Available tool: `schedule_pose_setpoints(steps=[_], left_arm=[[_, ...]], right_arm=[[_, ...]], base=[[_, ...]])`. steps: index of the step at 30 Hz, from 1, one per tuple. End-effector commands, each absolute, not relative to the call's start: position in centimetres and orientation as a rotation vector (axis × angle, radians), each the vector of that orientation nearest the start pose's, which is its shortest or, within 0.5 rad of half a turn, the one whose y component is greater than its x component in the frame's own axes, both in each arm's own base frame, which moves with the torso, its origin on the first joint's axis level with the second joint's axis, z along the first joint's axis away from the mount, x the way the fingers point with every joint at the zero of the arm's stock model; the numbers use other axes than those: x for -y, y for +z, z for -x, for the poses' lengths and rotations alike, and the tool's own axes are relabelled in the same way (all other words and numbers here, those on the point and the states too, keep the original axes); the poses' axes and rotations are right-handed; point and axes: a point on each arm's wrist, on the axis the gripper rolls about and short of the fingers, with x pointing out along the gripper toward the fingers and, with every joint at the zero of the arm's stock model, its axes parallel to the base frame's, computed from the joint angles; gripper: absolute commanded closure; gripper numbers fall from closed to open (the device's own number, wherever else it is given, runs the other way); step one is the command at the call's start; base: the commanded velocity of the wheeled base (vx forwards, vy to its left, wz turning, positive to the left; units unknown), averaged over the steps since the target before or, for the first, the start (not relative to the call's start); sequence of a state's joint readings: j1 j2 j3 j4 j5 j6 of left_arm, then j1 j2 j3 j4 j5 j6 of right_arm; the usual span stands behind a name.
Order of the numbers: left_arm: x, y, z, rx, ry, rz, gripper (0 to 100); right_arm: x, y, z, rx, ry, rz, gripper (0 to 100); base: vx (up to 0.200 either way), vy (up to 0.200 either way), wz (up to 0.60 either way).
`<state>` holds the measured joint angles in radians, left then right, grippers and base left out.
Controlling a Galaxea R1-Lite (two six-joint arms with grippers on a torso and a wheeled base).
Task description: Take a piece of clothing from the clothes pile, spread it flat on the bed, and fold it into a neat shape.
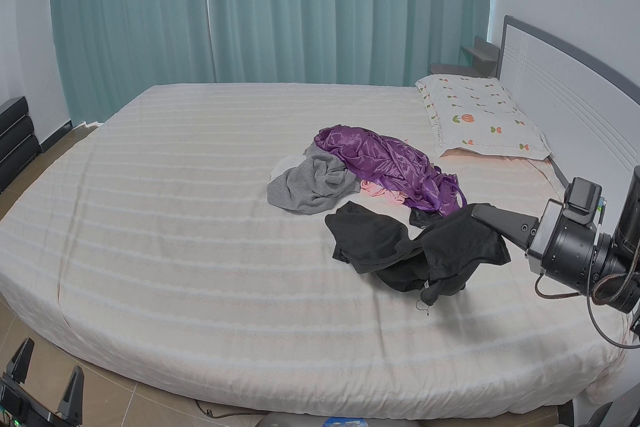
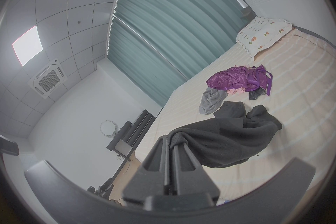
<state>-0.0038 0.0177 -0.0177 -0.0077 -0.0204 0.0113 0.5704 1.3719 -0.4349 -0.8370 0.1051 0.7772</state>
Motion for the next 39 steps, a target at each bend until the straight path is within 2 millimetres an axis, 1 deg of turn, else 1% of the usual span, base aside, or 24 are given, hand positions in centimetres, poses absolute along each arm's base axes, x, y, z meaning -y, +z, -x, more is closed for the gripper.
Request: schedule_pose_setpoints(steps=[1, 2, 3, 5, 7, 9, 11, 14, 15, 18, 19, 22, 25, 26, 27, 28, 29, 31, 32, 33, 34, 35, 38, 39], left_arm=[[0.0, 13.8, 3.7, 0.234, -0.033, 0.036, 0], [0.0, 16.6, 3.6, 0.26, -0.035, 0.082, 0], [0.0, 18.3, 2.9, 0.232, -0.036, 0.112, 0], [0.1, 19.2, 1.8, 0.172, -0.064, 0.105, 0], [0.2, 18.7, 0.9, 0.095, -0.134, 0.067, 0], [0.5, 17.4, -0.9, -0.043, -0.258, 0.052, 0], [0.7, 16.4, -1.9, -0.134, -0.342, 0.058, 0], [0.9, 15.7, -3.2, -0.237, -0.38, 0.072, 0], [1.2, 15.0, -4.7, -0.344, -0.418, 0.086, 0], [1.5, 14.2, -6.8, -0.485, -0.439, 0.104, 0], [1.5, 14.2, -6.9, -0.493, -0.44, 0.105, 0], [2.6, 13.2, -9.3, -0.638, -0.528, 0.107, 0], [3.7, 12.4, -11.6, -0.703, -0.573, 0.092, 0], [3.8, 12.3, -11.9, -0.71, -0.577, 0.092, 0], [4.6, 11.6, -13.4, -0.734, -0.602, 0.084, 0], [4.8, 11.5, -13.6, -0.735, -0.606, 0.083, 0], [5.4, 10.8, -14.9, -0.746, -0.615, 0.075, 0], [5.8, 10.3, -15.4, -0.759, -0.623, 0.07, 0], [6.8, 9.3, -16.5, -0.787, -0.643, 0.056, 0], [7.2, 8.8, -17.0, -0.796, -0.649, 0.049, 0], [7.2, 8.8, -17.0, -0.796, -0.649, 0.049, 0], [8.3, 8.0, -18.1, -0.801, -0.665, 0.03, 0], [9.5, 7.2, -19.2, -0.792, -0.678, 0.021, 0], [10.8, 6.6, -20.2, -0.781, -0.683, 0.028, 0]], right_arm=[[-11.4, 19.1, -17.4, -0.343, 0.607, -0.717, 100], [-11.5, 19.1, -17.4, -0.342, 0.609, -0.716, 100], [-11.5, 19.1, -17.4, -0.341, 0.61, -0.713, 100], [-11.5, 19.3, -17.4, -0.332, 0.615, -0.71, 100], [-11.5, 19.4, -17.5, -0.329, 0.615, -0.71, 100], [-11.6, 19.6, -17.6, -0.32, 0.618, -0.707, 100], [-11.6, 19.7, -17.7, -0.314, 0.619, -0.705, 100], [-11.6, 19.9, -17.6, -0.308, 0.623, -0.705, 100], [-11.6, 20.0, -17.6, -0.304, 0.623, -0.705, 100], [-11.6, 20.2, -17.8, -0.297, 0.628, -0.7, 100], [-11.6, 20.2, -17.8, -0.296, 0.628, -0.701, 100], [-11.9, 20.4, -18.0, -0.29, 0.639, -0.694, 100], [-12.0, 20.9, -18.3, -0.27, 0.645, -0.686, 100], [-12.0, 20.9, -18.3, -0.267, 0.644, -0.685, 100], [-12.0, 21.2, -18.3, -0.256, 0.648, -0.687, 100], [-12.1, 21.3, -18.4, -0.253, 0.649, -0.686, 100], [-12.2, 21.5, -18.5, -0.248, 0.653, -0.687, 100], [-12.2, 21.5, -18.5, -0.246, 0.654, -0.687, 100], [-12.3, 21.5, -18.7, -0.244, 0.654, -0.677, 100], [-12.4, 21.6, -18.8, -0.241, 0.653, -0.671, 100], [-12.4, 21.6, -18.8, -0.241, 0.653, -0.671, 100], [-12.4, 21.8, -18.9, -0.23, 0.655, -0.663, 100], [-12.5, 21.8, -19.0, -0.229, 0.657, -0.663, 100], [-12.5, 21.7, -19.0, -0.234, 0.657, -0.662, 100]], base=[[0.0, 0.0, 0.0], [0.0, 0.0, 0.0], [0.0, 0.0, 0.0], [0.0, 0.0, 0.0], [0.0, 0.0, 0.0], [0.0, 0.0, 0.0], [0.0, 0.0, 0.0], [0.0, 0.0, 0.0], [0.0, 0.0, 0.0], [0.0, 0.0, 0.0], [0.0, 0.0, 0.0], [0.0, 0.0, 0.0], [0.0, 0.0, 0.0], [0.0, 0.0, 0.0], [0.0, 0.0, 0.0], [0.0, 0.0, 0.0], [0.0, 0.0, 0.0], [0.0, 0.0, 0.0], [0.0, 0.0, 0.0], [0.0, 0.0, 0.0], [0.0, 0.0, 0.0], [0.0, 0.0, 0.0], [0.0, 0.0, 0.0], [0.0, 0.0, 0.0]])
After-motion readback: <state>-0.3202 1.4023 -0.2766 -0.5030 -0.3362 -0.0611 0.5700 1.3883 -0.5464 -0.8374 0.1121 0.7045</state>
